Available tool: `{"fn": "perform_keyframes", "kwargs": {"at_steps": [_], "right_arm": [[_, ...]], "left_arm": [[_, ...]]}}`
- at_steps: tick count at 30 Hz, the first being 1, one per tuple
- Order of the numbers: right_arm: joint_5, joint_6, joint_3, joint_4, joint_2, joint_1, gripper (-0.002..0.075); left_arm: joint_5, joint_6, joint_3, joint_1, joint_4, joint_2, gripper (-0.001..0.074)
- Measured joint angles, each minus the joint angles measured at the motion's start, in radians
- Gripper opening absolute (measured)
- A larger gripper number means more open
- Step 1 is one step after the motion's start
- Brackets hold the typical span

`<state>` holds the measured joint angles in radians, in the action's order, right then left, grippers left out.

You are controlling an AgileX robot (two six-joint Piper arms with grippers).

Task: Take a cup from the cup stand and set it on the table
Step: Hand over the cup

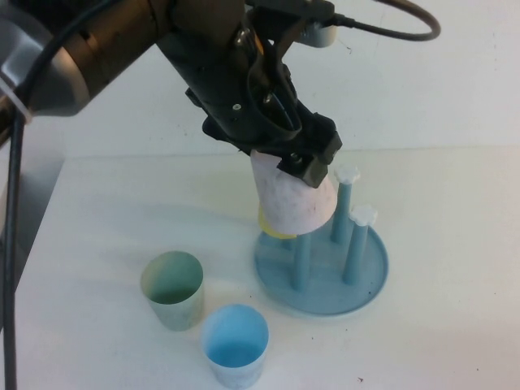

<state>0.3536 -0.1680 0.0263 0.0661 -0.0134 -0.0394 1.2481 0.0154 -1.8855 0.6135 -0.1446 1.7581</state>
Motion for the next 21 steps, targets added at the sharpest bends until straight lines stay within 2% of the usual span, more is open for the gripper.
{"fn": "perform_keyframes", "kwargs": {"at_steps": [2,4,10,12,15,21], "right_arm": [[-0.005,0.006,0.0,-0.043,0.0,0.0,-0.0002],[-0.021,0.032,0.0,-0.173,0.0,0.0,-0.0002],[-0.079,0.107,0.0,-0.772,0.0,0.0,-0.0002],[-0.101,0.111,0.0,-0.886,0.0,0.0,-0.0002],[-0.144,0.059,0.0,-0.954,0.0,0.0,-0.0002],[-0.182,-0.077,0.0,-0.975,0.0,0.0,-0.0002]], "left_arm": [[0.0,0.0,0.0,-0.002,-0.04,0.0,0.0561],[0.0,0.0,0.0,-0.002,-0.075,0.0,0.0561],[0.001,0.015,0.036,-0.006,-0.218,0.0,0.0561],[0.001,0.036,0.073,-0.015,-0.262,0.0,0.0561],[-0.01,0.079,0.136,-0.047,-0.337,0.0,0.0561],[-0.067,0.218,0.288,-0.126,-0.578,-0.02,0.0561]]}}
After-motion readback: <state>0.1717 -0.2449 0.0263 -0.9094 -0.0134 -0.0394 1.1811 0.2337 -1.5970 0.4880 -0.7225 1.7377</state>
